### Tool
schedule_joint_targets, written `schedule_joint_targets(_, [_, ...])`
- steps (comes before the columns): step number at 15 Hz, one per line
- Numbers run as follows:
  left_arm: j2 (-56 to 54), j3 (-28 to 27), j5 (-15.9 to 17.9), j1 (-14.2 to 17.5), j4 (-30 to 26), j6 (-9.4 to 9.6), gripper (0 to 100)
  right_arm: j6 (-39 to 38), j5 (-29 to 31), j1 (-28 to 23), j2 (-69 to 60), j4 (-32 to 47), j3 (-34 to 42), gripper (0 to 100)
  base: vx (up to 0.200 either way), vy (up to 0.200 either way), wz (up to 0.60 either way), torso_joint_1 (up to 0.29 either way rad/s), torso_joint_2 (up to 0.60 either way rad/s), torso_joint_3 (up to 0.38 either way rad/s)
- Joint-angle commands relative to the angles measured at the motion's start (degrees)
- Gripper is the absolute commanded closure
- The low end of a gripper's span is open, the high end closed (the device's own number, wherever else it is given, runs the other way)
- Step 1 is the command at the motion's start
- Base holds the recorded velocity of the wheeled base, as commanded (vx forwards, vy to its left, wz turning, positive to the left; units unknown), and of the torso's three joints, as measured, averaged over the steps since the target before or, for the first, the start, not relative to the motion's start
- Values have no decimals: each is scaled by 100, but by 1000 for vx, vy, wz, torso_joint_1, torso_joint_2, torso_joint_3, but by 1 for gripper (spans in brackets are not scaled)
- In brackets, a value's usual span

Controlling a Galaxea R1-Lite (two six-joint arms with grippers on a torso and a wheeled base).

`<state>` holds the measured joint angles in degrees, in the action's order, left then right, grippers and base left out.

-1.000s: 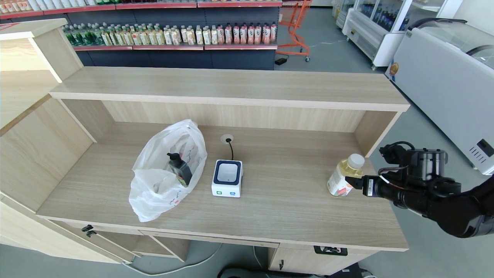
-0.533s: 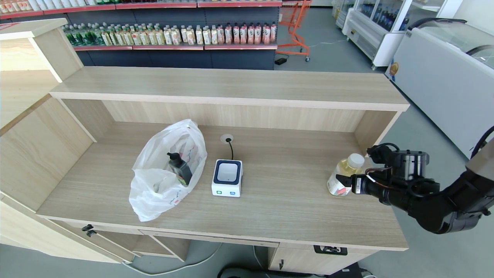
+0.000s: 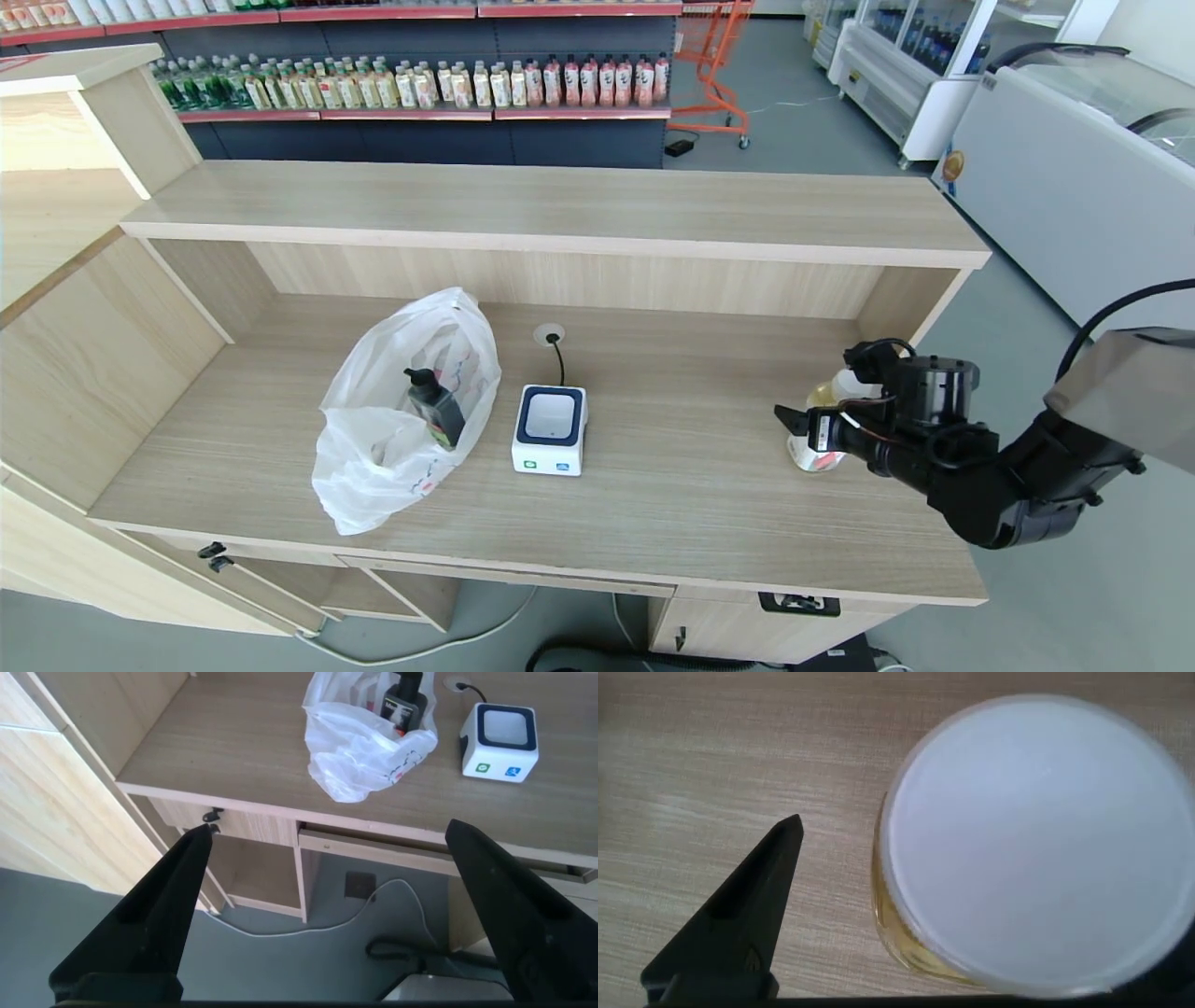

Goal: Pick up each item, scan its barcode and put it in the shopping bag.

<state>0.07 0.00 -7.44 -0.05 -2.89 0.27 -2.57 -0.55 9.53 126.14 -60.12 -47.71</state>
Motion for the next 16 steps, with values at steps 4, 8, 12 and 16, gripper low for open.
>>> schedule_joint_targets(4, [1,0,-3,5,-1,0,0,143,-24,101,359,-254,-71,0,0,0,0,0,0,0])
schedule_joint_targets(8, [-7,0,-3,-4,-1,0,0,292,-139,93,403,-360,-212,100,0,0,0,0,0,0])
schedule_joint_targets(12, [1,0,-3,5,-1,0,0,486,-147,75,412,-377,-247,100,0,0,0,0,0,0])
schedule_joint_targets(16, [1,0,-3,-4,-1,0,0,574,-270,66,438,-395,-98,100,0,0,0,0,0,0])
